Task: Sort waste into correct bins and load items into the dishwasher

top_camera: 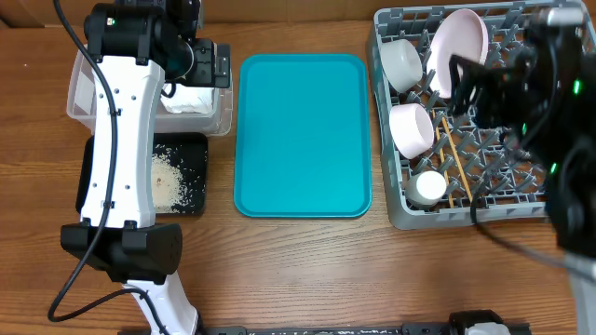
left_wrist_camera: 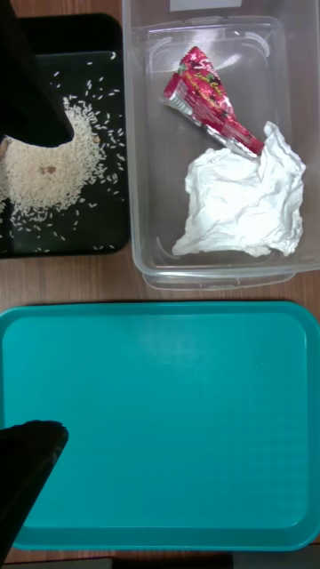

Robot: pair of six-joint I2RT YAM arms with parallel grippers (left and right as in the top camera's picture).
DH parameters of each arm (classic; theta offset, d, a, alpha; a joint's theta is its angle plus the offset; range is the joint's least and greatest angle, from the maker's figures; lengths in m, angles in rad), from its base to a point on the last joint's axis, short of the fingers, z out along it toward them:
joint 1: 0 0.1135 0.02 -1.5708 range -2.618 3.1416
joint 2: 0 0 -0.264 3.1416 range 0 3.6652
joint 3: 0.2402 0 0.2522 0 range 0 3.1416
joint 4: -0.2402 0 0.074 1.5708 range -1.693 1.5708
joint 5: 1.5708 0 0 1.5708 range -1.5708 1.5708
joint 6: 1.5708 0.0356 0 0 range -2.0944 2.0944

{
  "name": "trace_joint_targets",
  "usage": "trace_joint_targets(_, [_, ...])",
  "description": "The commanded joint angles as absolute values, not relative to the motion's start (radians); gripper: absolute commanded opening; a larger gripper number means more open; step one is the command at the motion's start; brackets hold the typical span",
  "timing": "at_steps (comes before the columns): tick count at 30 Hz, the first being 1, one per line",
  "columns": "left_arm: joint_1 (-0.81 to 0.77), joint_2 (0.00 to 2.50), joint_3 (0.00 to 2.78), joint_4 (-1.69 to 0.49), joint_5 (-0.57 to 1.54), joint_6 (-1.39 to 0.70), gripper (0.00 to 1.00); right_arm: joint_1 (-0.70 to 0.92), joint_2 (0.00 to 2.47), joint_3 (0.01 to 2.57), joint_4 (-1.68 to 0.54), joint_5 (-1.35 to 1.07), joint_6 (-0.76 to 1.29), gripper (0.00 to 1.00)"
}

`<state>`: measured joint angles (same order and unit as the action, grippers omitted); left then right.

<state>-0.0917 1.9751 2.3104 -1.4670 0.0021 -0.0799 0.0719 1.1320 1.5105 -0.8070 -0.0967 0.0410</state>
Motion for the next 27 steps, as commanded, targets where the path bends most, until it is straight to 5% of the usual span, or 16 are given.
trace_joint_targets(1, [-0.099, 1.975, 2.323, -1.465, -0.008, -0.097, 1.00, 0.067, 1.000, 1.293, -0.706, -0.069, 0.042, 1.00])
trace_joint_targets(14, [-0.099, 1.975, 2.323, -1.465, -0.008, -0.097, 1.00, 0.067, 0.391, 0.316, 0.073, -0.076, 0.054, 1.00])
trace_joint_targets(27, [-0.099, 1.975, 2.323, -1.466, -0.008, -0.097, 1.00, 0.067, 0.104, 0.046, 0.151, -0.076, 0.053, 1.00])
